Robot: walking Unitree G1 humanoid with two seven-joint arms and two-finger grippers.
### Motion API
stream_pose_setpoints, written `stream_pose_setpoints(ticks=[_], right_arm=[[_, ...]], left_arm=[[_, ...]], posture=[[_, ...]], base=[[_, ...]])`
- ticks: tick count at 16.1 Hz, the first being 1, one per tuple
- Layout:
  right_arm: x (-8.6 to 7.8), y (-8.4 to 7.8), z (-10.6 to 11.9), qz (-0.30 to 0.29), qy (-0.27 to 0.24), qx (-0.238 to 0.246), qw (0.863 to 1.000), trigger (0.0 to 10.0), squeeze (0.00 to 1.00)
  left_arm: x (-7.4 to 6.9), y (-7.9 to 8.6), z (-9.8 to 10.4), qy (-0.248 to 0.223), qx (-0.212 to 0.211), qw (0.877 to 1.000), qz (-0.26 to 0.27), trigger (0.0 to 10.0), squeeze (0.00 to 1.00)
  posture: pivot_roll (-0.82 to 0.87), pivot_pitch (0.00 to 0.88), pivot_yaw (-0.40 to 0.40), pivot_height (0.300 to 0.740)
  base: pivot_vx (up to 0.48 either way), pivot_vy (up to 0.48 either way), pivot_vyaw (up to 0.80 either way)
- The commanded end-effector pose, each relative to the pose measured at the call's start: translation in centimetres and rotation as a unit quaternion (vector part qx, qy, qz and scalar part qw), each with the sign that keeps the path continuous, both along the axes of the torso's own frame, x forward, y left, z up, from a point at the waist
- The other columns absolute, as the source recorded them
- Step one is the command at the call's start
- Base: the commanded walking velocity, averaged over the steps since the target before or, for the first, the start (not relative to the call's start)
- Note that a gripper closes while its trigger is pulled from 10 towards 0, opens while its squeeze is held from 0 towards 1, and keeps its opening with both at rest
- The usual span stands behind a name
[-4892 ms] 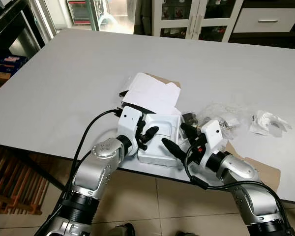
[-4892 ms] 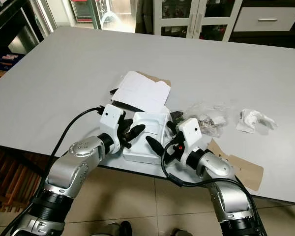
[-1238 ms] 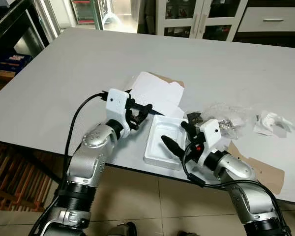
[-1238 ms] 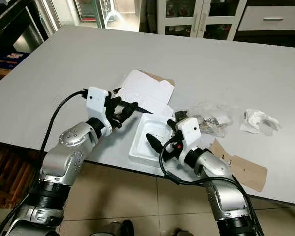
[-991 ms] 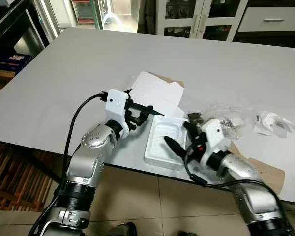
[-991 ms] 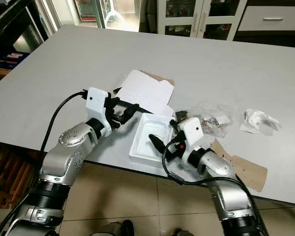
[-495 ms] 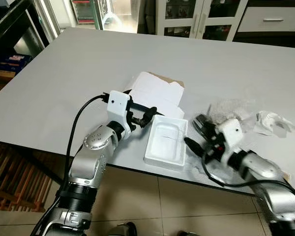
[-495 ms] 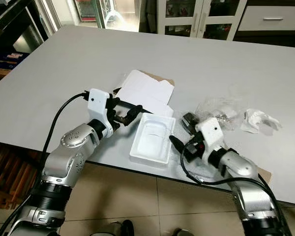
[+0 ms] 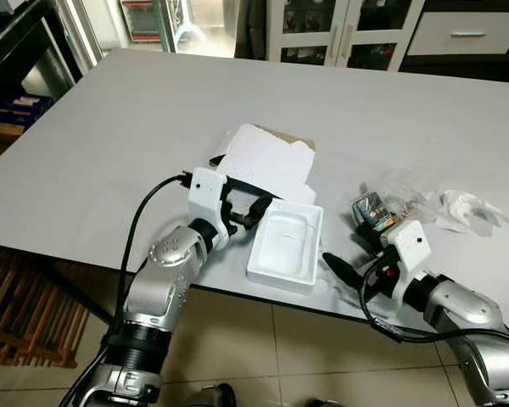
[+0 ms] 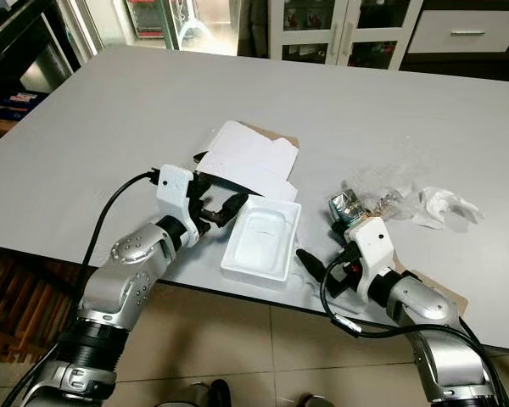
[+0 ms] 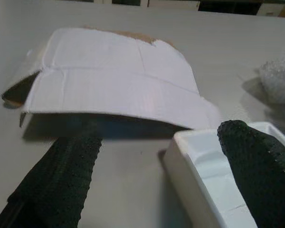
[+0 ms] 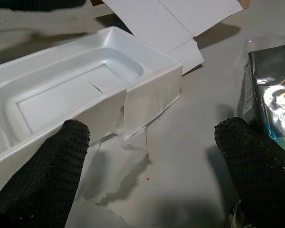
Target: Picking trash to rubbish bin
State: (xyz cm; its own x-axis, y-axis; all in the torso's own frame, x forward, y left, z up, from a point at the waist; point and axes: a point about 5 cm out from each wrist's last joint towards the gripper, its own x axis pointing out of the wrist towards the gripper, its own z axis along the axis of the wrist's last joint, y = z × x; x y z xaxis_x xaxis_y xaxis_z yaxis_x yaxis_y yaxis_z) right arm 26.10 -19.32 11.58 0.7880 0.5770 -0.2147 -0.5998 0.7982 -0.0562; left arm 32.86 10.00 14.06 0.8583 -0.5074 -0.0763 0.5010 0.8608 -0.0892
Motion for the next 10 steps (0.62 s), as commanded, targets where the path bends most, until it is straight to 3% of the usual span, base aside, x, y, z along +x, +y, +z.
stream_pose_setpoints(ticks=[1,3,4,5,9,10], right_arm=[[-0.38,-0.23,-0.02,0.004,0.009,0.001,1.0,10.0,0.0],[-0.58,0.09,-0.03,0.014,0.013,0.012,1.0,10.0,0.0],[-0.72,0.19,0.01,0.018,0.015,0.02,1.0,10.0,0.0],[-0.82,0.21,-0.01,0.02,0.016,0.021,0.999,10.0,0.0],[-1.01,0.56,-0.13,0.025,0.018,0.027,0.999,10.0,0.0],[-1.02,0.65,-0.13,0.025,0.018,0.029,0.999,10.0,0.0]], left_arm=[[-0.1,-0.03,-0.32,0.003,0.005,1.0,-0.005,10.0,1.0],[-0.08,-0.04,-0.44,0.003,0.003,1.0,-0.005,10.0,1.0],[-0.1,-0.1,-0.47,0.005,-0.002,1.0,-0.007,10.0,0.88],[-0.1,-0.11,-0.54,0.009,-0.006,1.0,-0.008,10.0,0.0],[0.2,0.43,-0.26,0.008,-0.006,1.0,-0.007,10.0,0.0],[0.28,0.56,-0.06,0.004,-0.006,1.0,-0.007,10.0,0.3]], posture=[[-0.1,0.126,0.067,0.74],[-0.1,0.12,0.07,0.74],[-0.1,0.118,0.071,0.74],[-0.11,0.116,0.072,0.74],[-0.1,0.107,0.074,0.74],[-0.1,0.106,0.075,0.74]], base=[[0.0,0.0,0.0],[0.0,0.0,0.0],[0.0,0.0,0.0],[0.0,0.0,0.0],[0.0,0.0,0.0],[0.0,0.0,0.0]])
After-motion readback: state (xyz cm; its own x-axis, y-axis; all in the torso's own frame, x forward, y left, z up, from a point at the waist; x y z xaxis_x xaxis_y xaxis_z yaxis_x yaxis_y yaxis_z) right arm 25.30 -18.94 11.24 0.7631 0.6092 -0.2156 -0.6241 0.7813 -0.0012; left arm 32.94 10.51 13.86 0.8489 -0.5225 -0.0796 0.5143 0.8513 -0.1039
